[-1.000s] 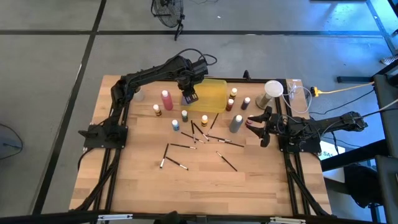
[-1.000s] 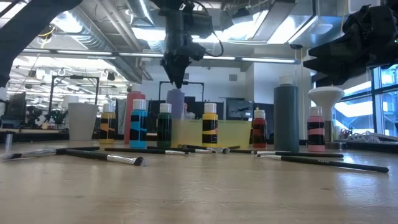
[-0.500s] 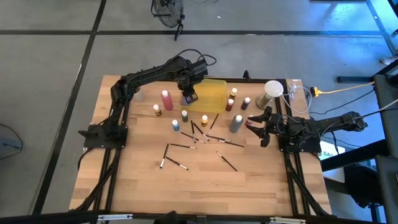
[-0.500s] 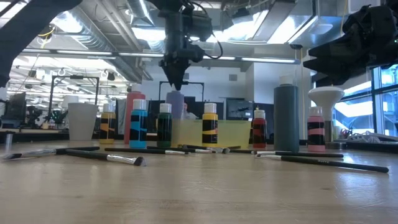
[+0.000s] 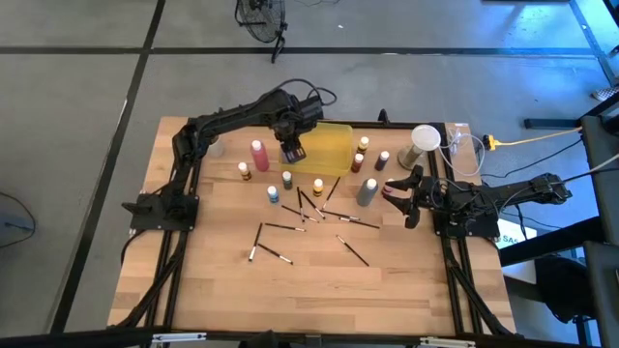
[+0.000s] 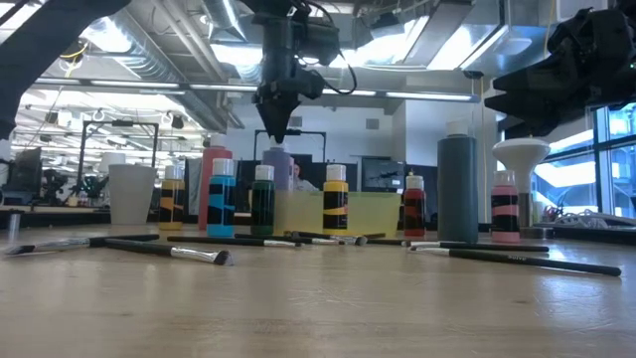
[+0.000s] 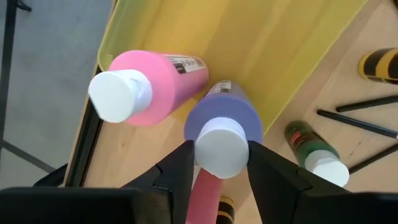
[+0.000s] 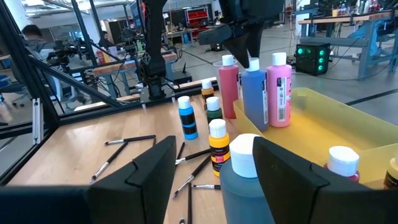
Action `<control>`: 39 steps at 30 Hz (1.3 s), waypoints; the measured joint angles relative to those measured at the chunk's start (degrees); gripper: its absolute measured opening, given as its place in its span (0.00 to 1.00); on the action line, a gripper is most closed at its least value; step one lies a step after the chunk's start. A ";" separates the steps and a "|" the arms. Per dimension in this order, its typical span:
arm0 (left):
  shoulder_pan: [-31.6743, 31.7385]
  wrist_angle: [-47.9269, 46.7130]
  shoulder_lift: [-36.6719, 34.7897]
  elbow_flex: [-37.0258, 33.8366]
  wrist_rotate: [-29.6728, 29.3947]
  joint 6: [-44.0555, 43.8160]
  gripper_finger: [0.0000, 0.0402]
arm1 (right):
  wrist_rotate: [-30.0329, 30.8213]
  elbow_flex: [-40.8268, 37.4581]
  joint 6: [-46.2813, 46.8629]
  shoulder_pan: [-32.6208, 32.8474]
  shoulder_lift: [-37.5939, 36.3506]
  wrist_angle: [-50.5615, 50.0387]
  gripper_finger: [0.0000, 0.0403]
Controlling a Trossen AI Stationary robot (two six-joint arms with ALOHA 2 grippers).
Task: Pick & Place Paint Supplies
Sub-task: Put the large purple paint bottle into the yellow bin, then put the silver paintbrush into the white cup
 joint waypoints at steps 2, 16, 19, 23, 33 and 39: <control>-0.09 -0.01 -0.12 0.00 -0.39 0.29 0.33 | 0.03 0.00 0.00 -0.02 0.00 0.00 0.53; -1.83 -5.16 -1.53 8.24 -3.42 2.41 0.34 | 0.03 0.00 -0.02 0.00 0.00 0.11 0.53; -3.16 -7.58 -1.53 14.70 -5.41 2.43 0.33 | 0.03 0.00 -0.02 0.00 0.00 0.11 0.53; -5.67 -6.57 -4.15 18.23 -8.89 3.36 0.32 | 0.03 0.00 -0.02 0.00 0.02 0.13 0.53; -12.77 -7.27 -17.63 18.84 -13.43 3.37 0.32 | -0.24 0.00 -1.65 0.03 0.02 4.36 0.53; -16.50 -9.35 -25.65 16.95 -8.50 -4.33 0.32 | -11.42 0.00 -9.48 1.89 0.02 15.38 0.53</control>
